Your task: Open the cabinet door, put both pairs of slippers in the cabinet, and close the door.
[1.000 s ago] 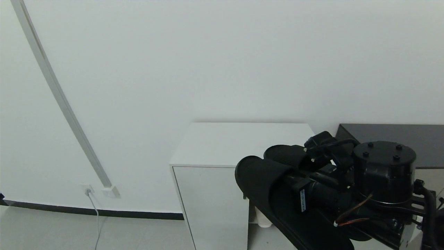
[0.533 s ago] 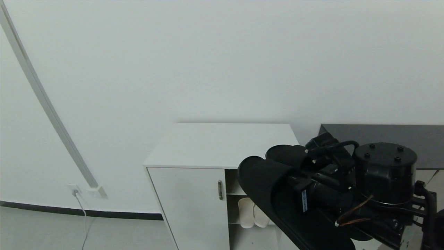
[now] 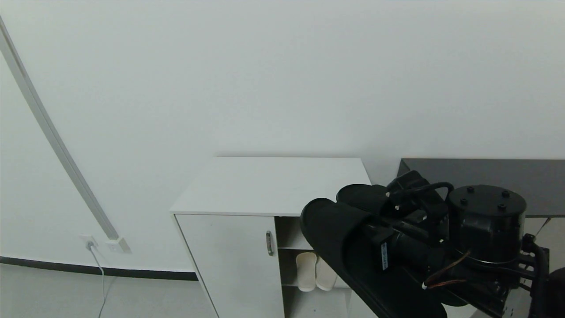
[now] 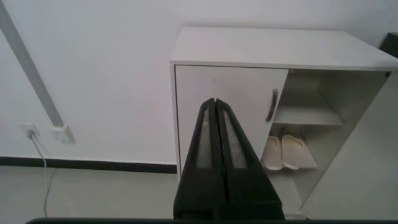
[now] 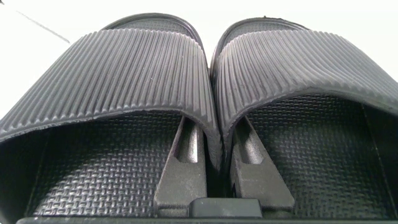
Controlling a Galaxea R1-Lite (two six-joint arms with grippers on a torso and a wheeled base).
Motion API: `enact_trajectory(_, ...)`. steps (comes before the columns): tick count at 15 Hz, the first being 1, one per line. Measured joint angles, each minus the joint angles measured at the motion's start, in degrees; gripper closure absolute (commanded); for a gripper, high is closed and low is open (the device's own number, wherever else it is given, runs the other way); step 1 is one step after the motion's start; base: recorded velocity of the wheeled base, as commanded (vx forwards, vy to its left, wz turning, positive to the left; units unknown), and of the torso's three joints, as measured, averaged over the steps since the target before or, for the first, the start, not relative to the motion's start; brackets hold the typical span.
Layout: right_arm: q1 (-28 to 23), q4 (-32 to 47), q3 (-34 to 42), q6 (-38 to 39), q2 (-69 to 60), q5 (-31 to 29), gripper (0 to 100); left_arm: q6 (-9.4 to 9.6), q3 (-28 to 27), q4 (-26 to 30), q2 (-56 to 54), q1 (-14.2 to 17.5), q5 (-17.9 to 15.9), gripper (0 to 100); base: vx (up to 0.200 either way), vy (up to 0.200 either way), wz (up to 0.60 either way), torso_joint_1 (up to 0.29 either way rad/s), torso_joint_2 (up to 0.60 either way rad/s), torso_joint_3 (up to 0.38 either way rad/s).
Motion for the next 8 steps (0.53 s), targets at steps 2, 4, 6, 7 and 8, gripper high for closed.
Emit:
enact_trajectory(2,0.0,-0.1,0.1,0.0,0.1,0.0,100,-0.02,0.0,0.0,0.0,0.0,0.0,100,0.0,0.0,0.0,0.0,0.0,0.0)
enact_trajectory(4,0.0,0.0,0.1,0.0,0.2,-0.2,100,-0.05,0.0,0.0,0.0,0.0,0.0,100,0.0,0.0,0.0,0.0,0.0,0.0)
enact_trajectory(6,0.1,-0.1,0.4,0.0,0.2,-0.3,100,0.0,0.0,0.0,0.0,0.0,0.0,100,0.0,0.0,0.0,0.0,0.0,0.0)
enact_trajectory(7,0.1,0.0,0.7,-0.3,0.2,-0.2,100,-0.02,0.0,0.0,0.0,0.0,0.0,100,0.0,0.0,0.0,0.0,0.0,0.0)
enact_trajectory(8,0.2,-0.1,0.9,-0.6,0.2,-0.1,100,-0.02,0.0,0.0,0.0,0.0,0.0,100,0.0,0.0,0.0,-0.051,0.1,0.08)
